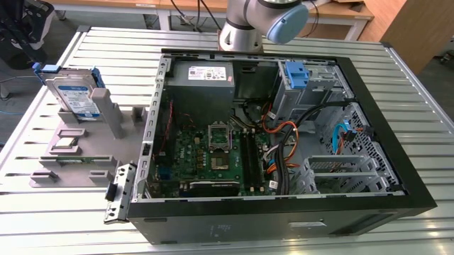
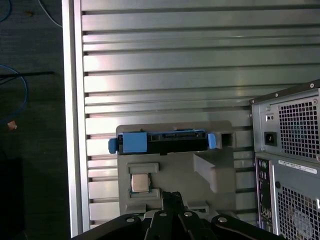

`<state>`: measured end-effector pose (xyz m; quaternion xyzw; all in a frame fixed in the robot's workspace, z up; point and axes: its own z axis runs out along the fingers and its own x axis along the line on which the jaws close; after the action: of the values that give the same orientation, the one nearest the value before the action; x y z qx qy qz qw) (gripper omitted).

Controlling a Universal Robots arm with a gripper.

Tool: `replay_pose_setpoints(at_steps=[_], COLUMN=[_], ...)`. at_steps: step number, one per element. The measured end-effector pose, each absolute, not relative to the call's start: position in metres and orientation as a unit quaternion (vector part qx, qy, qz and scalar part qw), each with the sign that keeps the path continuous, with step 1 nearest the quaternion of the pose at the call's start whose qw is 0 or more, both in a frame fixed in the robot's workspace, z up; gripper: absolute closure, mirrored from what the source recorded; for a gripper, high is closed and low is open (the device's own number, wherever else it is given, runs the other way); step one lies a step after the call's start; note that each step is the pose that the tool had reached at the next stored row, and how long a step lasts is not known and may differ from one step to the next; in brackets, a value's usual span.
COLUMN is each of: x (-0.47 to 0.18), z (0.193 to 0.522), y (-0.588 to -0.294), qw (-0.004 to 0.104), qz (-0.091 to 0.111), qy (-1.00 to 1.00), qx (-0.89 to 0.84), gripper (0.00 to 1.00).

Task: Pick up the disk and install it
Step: 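Reach for the disk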

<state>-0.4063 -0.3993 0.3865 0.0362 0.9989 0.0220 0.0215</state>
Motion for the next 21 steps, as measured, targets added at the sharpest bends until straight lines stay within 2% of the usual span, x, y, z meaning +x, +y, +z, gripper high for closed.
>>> replay_pose_setpoints(at_steps=[21], x=[-0.400], z=[0.380], y=[-0.387], qw=[0.020], qz=[0.024], qy=[0.999], qx=[0.036], gripper=[0.90])
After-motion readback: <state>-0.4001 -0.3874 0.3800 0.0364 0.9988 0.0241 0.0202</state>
